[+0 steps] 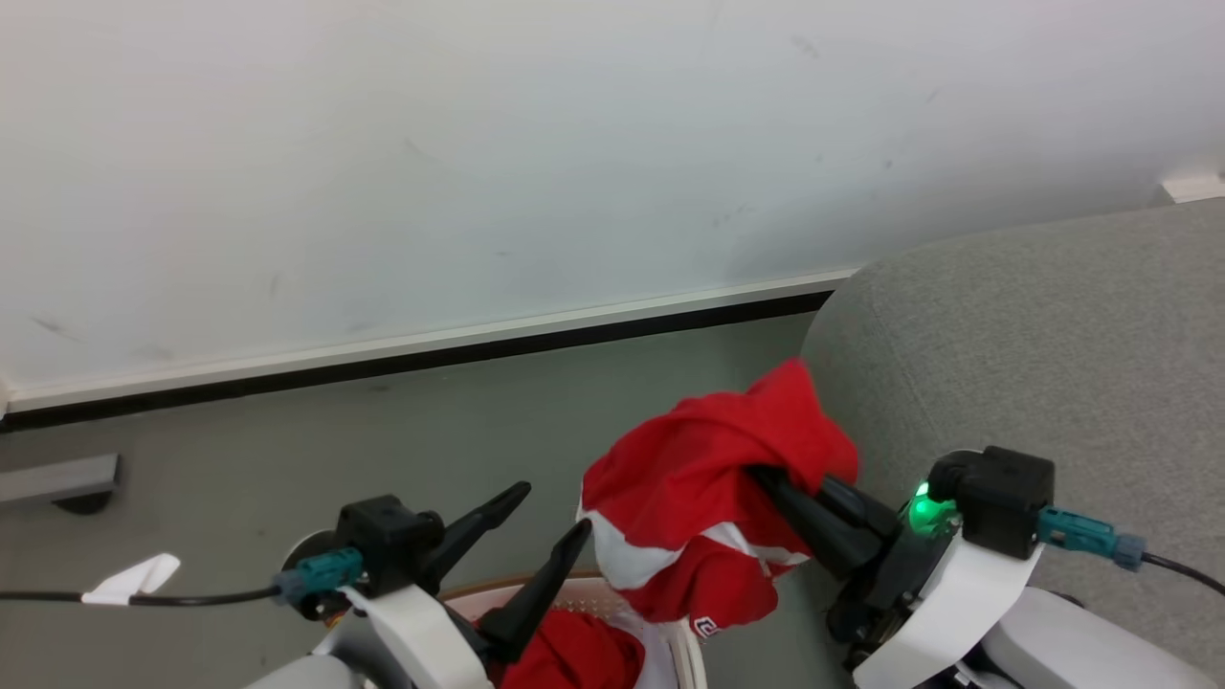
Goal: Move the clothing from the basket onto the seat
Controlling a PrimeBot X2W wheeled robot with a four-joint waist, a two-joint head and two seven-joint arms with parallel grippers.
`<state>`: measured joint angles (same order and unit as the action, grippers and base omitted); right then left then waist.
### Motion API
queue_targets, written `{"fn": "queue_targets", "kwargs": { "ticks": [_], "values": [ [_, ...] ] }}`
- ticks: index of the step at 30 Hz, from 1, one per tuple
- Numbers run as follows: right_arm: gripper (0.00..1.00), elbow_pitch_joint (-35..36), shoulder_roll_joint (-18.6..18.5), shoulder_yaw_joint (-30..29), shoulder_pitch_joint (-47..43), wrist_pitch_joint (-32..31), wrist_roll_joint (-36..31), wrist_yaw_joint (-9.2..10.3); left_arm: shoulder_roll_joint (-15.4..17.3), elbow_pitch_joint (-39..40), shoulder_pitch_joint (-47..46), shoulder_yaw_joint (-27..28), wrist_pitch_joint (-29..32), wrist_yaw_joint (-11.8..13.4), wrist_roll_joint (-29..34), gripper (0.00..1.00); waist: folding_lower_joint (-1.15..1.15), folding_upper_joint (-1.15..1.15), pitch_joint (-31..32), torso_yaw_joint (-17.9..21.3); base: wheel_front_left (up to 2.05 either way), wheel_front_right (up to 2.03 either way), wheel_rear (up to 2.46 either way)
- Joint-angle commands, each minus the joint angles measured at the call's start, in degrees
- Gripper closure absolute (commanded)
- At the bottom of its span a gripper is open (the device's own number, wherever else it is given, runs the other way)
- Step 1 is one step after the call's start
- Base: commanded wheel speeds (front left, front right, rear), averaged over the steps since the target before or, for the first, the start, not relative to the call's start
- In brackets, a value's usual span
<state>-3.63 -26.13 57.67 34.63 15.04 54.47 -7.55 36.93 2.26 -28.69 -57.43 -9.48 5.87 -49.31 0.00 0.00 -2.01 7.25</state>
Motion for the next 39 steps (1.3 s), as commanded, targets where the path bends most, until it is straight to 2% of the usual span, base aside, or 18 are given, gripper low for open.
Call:
{"fn": "queue_targets", "kwargs": {
  "ticks": [1, 14, 26, 34, 39],
  "values": [
    [1.0, 0.33, -0.83, -0.79, -0.92, 0.21, -0.3, 0.12, 0.03, 0.02, 0.9, 0.02, -0.38, 0.08, 1.0, 0.0, 0.0, 0.0, 0.3, 0.66, 0.0, 0.0, 0.0],
    [1.0, 2.9, -6.53, -7.47, -3.49, -0.03, -2.14, 0.12, -2.11, 2.32, -0.27, -1.2, -0.37, 0.56, 1.94, 0.0, 0.0, 0.0, 0.24, 8.71, 0.0, 0.0, 0.0],
    [1.0, 5.03, -10.58, -16.4, -8.95, -0.67, -3.94, 0.12, -4.27, 4.76, -1.76, -3.02, 0.62, 0.1, 3.43, 0.0, 0.0, 0.0, -1.28, 14.93, 0.0, 0.0, 0.0],
    [1.0, 7.17, -9.35, -22.79, -11.94, -1.55, -6.54, 0.12, -4.2, 6.7, -4.54, -3.25, 1.97, -0.28, 4.77, 0.0, 0.0, 0.0, -5.41, 16.03, 0.0, 0.0, 0.0],
    [1.0, 5.92, -6.21, -30.1, -11.2, -1.24, -9.96, 0.12, -2.86, 8.86, -8.69, -2.68, 3.97, -1.25, 6.18, 0.0, 0.0, 0.0, -12.37, 14.65, 0.0, 0.0, 0.0]
  ]
}}
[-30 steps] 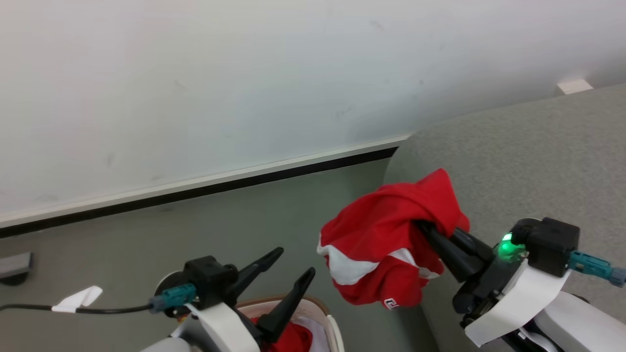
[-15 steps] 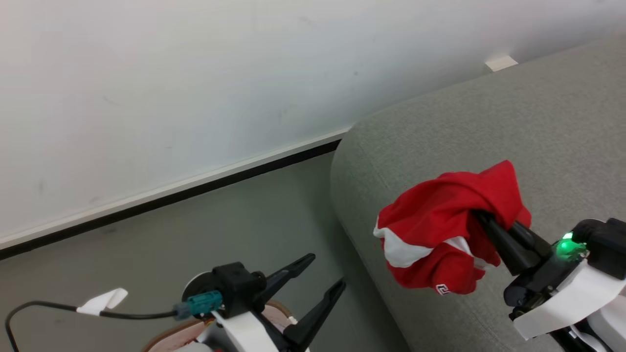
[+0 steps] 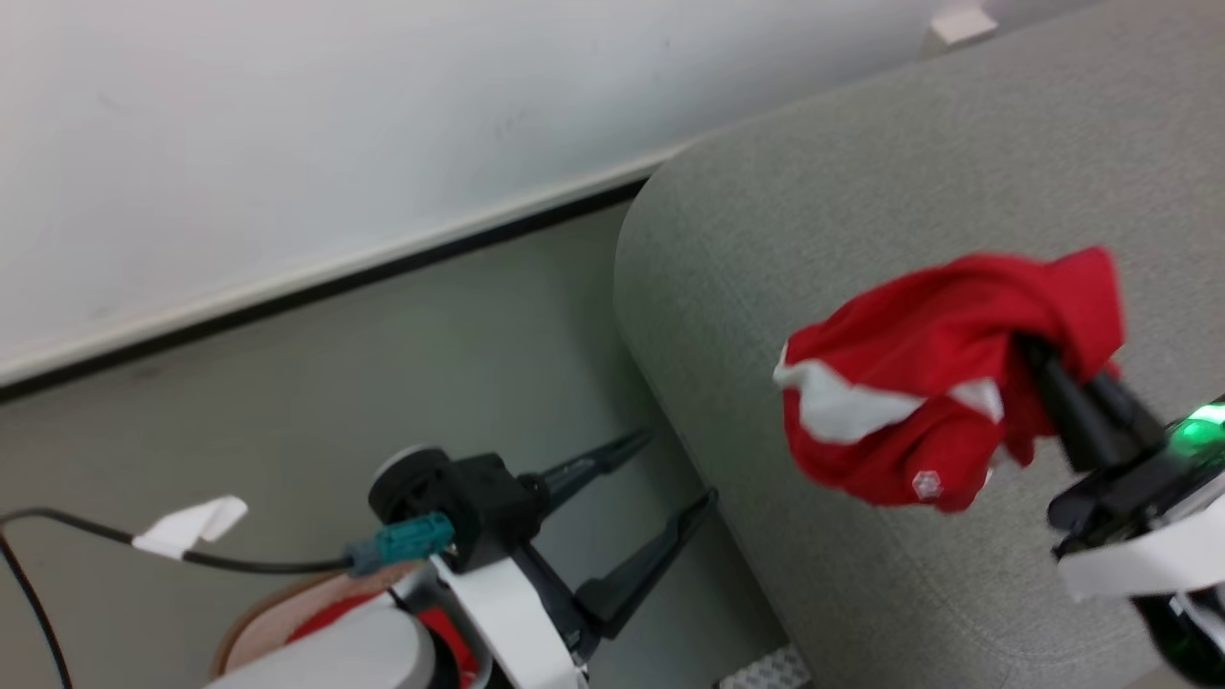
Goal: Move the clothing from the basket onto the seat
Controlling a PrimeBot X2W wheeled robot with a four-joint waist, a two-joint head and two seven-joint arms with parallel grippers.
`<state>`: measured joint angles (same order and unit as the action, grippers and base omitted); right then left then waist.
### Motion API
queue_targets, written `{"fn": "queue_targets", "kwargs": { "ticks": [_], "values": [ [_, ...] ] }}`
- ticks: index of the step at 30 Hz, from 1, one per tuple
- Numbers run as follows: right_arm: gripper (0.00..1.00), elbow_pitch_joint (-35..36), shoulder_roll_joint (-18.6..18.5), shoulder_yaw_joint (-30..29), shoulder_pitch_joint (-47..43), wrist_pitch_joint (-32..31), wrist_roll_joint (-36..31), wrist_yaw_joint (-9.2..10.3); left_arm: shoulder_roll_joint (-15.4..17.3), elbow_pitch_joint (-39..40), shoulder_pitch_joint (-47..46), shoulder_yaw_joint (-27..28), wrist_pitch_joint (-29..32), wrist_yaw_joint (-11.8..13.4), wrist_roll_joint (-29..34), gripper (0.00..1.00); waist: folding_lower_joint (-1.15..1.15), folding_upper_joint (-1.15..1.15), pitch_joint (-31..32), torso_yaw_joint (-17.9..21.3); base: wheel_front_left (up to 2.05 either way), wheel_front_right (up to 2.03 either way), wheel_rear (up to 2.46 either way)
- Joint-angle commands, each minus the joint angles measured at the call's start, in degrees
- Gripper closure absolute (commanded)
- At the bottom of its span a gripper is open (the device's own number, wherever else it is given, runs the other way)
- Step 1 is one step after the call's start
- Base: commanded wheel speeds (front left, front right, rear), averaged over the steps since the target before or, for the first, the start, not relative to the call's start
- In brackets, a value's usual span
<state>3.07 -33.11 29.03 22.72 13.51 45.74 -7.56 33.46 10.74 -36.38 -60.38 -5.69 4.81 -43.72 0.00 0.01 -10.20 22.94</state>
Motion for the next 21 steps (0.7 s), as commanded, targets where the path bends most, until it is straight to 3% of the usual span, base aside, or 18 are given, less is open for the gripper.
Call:
{"fn": "queue_targets", "kwargs": {
  "ticks": [1, 3, 10, 16, 21],
  "values": [
    [1.0, -1.4, 1.83, -3.68, 1.53, 0.42, -2.65, 0.14, 1.04, 0.9, -2.09, 0.46, 0.74, -0.6, 1.07, 0.0, 0.0, -0.01, -5.99, -1.43, 0.0, 0.0, 0.0],
    [1.0, -2.7, 5.34, -7.63, 3.21, 0.7, -3.65, 0.14, 1.87, 1.99, -4.23, 0.93, 1.64, -1.42, 1.73, 0.0, 0.0, -0.01, -9.39, -2.22, 0.0, 0.0, 0.0],
    [1.0, -8.14, 11.41, -21.82, 12.88, -1.7, -10.5, 0.14, 4.5, 5.01, -11.32, 2.79, 4.12, -4.03, 3.62, 0.0, 0.0, -0.01, -21.35, -6.1, 0.0, 0.0, 0.0],
    [1.0, -13.54, 13.59, -34.97, 26.13, -6.8, -19.52, 0.14, 5.45, 6.96, -17.65, 5.11, 4.99, -6.43, 4.87, 0.0, 0.0, -0.01, -31.93, -11.0, 0.0, 0.0, 0.0],
    [1.0, -19.2, 15.21, -46.15, 35.89, -9.22, -28.8, 0.14, 5.35, 6.41, -19.39, 6.45, 3.23, -7.01, 5.25, 0.0, 0.0, -0.01, -36.32, -13.86, 0.0, 0.0, 0.0]
  ]
}}
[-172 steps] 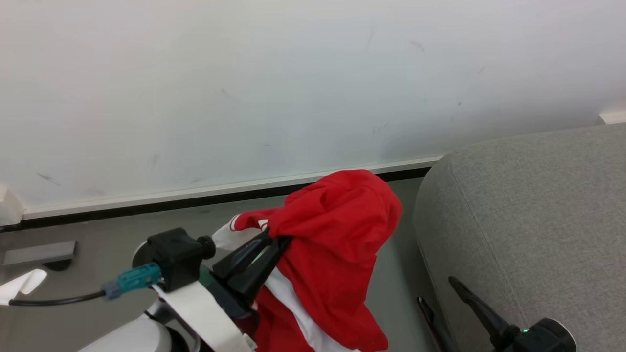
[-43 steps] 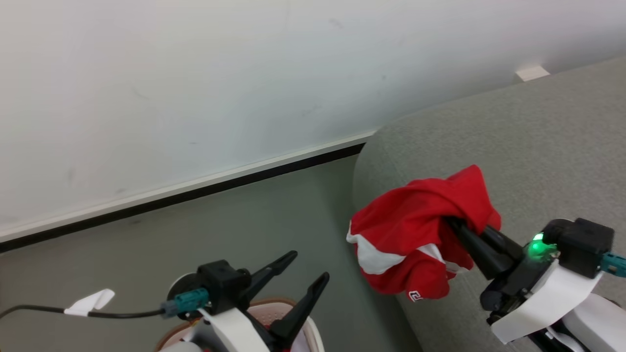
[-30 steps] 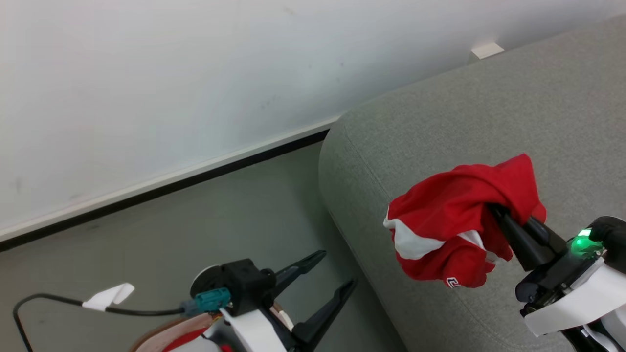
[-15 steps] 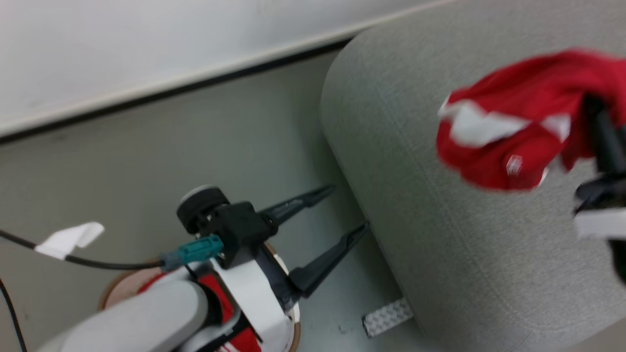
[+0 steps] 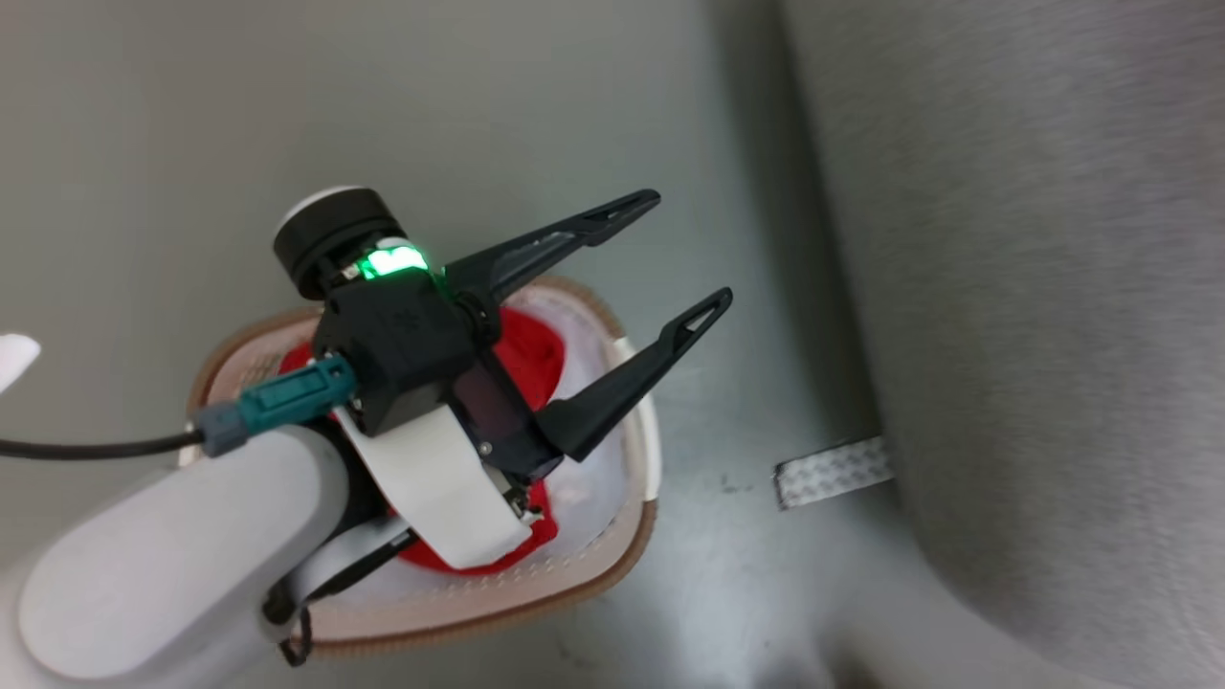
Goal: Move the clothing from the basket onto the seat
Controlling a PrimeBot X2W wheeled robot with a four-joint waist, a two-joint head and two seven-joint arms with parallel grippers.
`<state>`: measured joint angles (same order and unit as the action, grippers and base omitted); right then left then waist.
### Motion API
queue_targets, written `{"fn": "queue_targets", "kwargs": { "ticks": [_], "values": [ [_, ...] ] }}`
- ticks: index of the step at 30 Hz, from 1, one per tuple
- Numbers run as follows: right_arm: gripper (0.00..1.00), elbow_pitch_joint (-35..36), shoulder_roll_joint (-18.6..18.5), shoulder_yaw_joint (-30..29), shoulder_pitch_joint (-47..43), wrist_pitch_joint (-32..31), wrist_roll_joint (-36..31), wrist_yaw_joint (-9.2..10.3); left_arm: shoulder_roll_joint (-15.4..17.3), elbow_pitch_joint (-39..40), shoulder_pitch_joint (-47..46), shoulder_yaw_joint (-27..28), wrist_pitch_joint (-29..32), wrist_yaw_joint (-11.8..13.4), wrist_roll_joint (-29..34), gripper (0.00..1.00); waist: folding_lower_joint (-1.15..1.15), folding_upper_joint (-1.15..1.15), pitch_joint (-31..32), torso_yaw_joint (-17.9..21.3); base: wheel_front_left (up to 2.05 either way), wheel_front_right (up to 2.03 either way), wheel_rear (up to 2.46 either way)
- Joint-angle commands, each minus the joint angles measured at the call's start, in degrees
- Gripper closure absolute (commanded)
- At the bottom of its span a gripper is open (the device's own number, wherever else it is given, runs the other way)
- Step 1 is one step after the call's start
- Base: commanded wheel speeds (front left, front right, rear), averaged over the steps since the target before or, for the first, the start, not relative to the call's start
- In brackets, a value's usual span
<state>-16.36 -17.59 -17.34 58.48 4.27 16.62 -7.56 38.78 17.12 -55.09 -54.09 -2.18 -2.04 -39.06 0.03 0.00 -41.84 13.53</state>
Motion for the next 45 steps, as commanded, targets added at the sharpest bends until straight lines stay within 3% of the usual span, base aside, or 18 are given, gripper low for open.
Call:
{"fn": "queue_targets", "kwargs": {
  "ticks": [1, 5, 11, 12, 13, 17, 23, 32, 37, 41, 45],
  "values": [
    [1.0, -0.91, 0.41, -2.37, 1.53, 0.12, -1.14, 0.14, -0.23, -0.04, -0.69, 0.16, -0.78, -0.24, 0.57, 0.0, -0.03, 0.0, -5.19, -5.03, 0.0, 0.0, 0.0],
    [1.0, -6.15, 1.73, -11.41, 3.49, 0.16, -8.58, 0.14, -0.52, -0.92, 0.19, 0.04, -1.78, -0.15, 0.62, 0.0, -0.03, 0.0, -6.29, -6.6, 0.0, 0.0, 0.0],
    [1.0, -12.58, 7.05, -21.57, 0.66, 4.32, -16.85, 0.14, 0.69, -2.39, 2.17, -0.18, -3.17, 0.23, 0.35, 0.0, -0.03, 0.0, -5.24, -6.37, 0.0, 0.0, 0.0],
    [0.33, -13.47, 7.72, -22.13, 0.23, 5.35, -17.05, 0.14, 1.04, -2.61, 2.47, -0.25, -3.17, 0.32, 0.24, 0.0, -0.03, 0.0, -4.77, -6.11, 0.0, 0.0, 0.0],
    [0.0, -14.52, 8.43, -22.83, -0.04, 5.89, -17.03, 0.14, 1.37, -2.75, 2.73, -0.26, -3.11, 0.42, 0.14, 0.0, -0.03, 0.0, -4.28, -5.8, 0.0, 0.0, 0.0],
    [0.0, -16.31, 9.62, -22.42, -1.78, 8.14, -16.14, 0.14, 2.54, -2.81, 3.12, 0.27, -2.93, 0.85, -0.4, 0.0, -0.03, 0.0, -2.19, -4.36, 0.0, 0.0, 0.0],
    [0.0, -13.94, 9.19, -16.52, -8.8, 10.17, -15.43, 0.14, 3.27, -4.22, 5.76, 1.01, -4.67, 2.13, -2.31, 0.0, -0.03, 0.0, 4.2, -2.49, 0.0, 0.0, 0.0],
    [0.0, 3.6, 9.22, -6.46, -23.83, 10.9, -14.07, 0.14, 3.41, -9.45, 14.83, 3.89, -10.89, 6.55, -7.13, 0.0, -0.03, 0.0, 18.13, -3.06, 0.0, 0.0, 0.0],
    [0.0, 12.35, 9.93, 0.46, -31.49, 10.61, -11.92, 0.14, 3.13, -11.78, 21.89, 8.24, -12.71, 9.86, -9.62, 0.0, -0.03, 0.0, 25.3, -4.52, 0.0, 0.0, 0.0],
    [0.0, 15.5, 10.01, 5.24, -36.66, 10.04, -11.78, 0.15, 1.36, -12.59, 28.42, 14.49, -12.97, 12.13, -9.43, 0.0, -0.03, 0.0, 30.08, -6.3, 0.0, 0.0, 0.0],
    [0.0, 16.24, 11.24, 8.79, -41.51, 10.02, -10.72, 0.15, -1.53, -13.19, 36.3, 20.77, -12.97, 12.01, -7.34, 0.0, -0.03, 0.0, 33.94, -8.56, 0.0, 0.0, 0.0]
  ]
}}
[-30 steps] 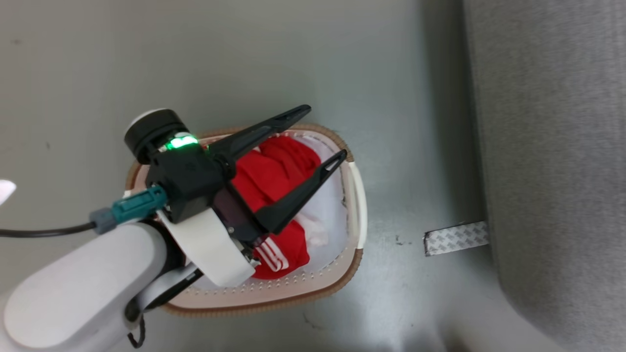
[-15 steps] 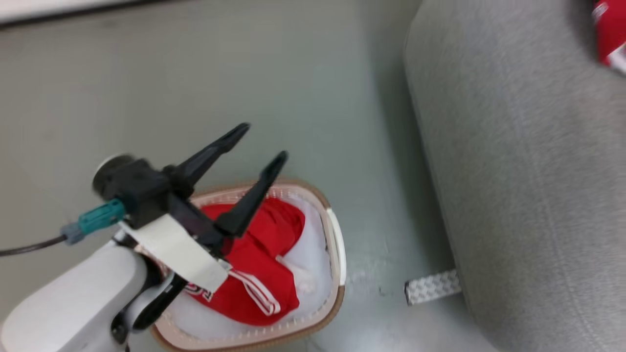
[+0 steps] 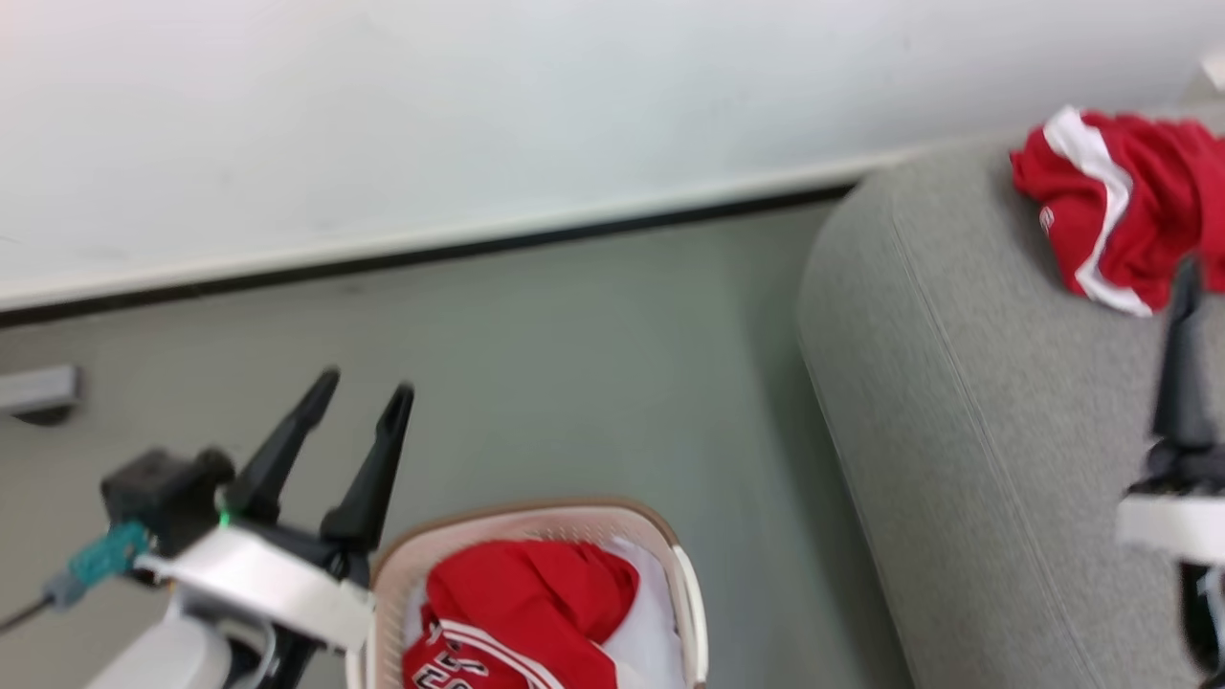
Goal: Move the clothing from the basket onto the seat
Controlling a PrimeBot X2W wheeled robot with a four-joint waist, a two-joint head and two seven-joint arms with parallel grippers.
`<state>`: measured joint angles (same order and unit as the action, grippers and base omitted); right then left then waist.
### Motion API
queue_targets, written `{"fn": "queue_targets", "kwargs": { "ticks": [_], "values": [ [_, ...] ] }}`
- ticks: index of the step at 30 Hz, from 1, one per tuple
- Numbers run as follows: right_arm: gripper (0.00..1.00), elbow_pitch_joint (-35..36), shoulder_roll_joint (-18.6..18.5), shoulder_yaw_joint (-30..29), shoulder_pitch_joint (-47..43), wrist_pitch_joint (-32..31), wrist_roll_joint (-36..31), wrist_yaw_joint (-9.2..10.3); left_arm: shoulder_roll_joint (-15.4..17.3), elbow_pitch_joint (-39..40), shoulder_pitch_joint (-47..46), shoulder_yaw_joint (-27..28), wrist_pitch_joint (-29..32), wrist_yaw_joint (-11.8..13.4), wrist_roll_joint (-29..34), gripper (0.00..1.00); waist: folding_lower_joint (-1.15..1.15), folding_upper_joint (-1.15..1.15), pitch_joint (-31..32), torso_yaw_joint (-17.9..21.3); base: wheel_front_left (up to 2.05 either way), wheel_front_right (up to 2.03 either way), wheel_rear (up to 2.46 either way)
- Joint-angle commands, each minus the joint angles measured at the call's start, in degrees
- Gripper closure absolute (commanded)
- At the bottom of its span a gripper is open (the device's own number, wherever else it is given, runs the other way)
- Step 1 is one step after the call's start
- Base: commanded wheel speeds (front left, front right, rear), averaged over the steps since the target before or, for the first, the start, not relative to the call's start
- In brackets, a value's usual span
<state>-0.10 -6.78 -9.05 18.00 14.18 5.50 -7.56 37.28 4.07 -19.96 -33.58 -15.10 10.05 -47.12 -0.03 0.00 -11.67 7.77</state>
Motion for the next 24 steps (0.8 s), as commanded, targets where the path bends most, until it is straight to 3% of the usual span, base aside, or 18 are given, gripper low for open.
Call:
{"fn": "queue_targets", "kwargs": {
  "ticks": [1, 11, 18, 24],
  "values": [
    [0.0, -0.25, 0.78, 1.1, -2.2, 0.19, 0.78, 0.15, -0.94, -0.51, 2.99, 1.74, -0.04, -0.19, 1.55, 0.0, 0.03, 0.0, 4.61, -3.28, 0.0, 0.0, 0.0],
    [0.0, -7.08, 3.28, 6.05, -12.0, 1.0, 0.81, 0.15, -9.97, -3.78, 18.11, 11.89, -0.06, -2.75, 10.1, 0.0, 0.03, 0.0, 10.65, -7.22, 0.0, 0.0, 0.0],
    [0.0, -9.4, 3.82, 6.17, -17.4, 1.03, 1.82, 0.15, -16.8, -5.72, 23.13, 18.91, -0.07, -5.44, 14.94, 0.0, 0.03, 0.0, 12.25, -7.74, 0.0, 0.0, 0.0],
    [0.0, -11.48, 3.86, 7.18, -18.53, 1.04, 2.6, 0.15, -20.01, -6.81, 24.98, 23.18, -0.07, -7.88, 19.31, 0.0, 0.03, 0.0, 13.03, -7.63, 0.0, 0.0, 0.0]
  ]
}}
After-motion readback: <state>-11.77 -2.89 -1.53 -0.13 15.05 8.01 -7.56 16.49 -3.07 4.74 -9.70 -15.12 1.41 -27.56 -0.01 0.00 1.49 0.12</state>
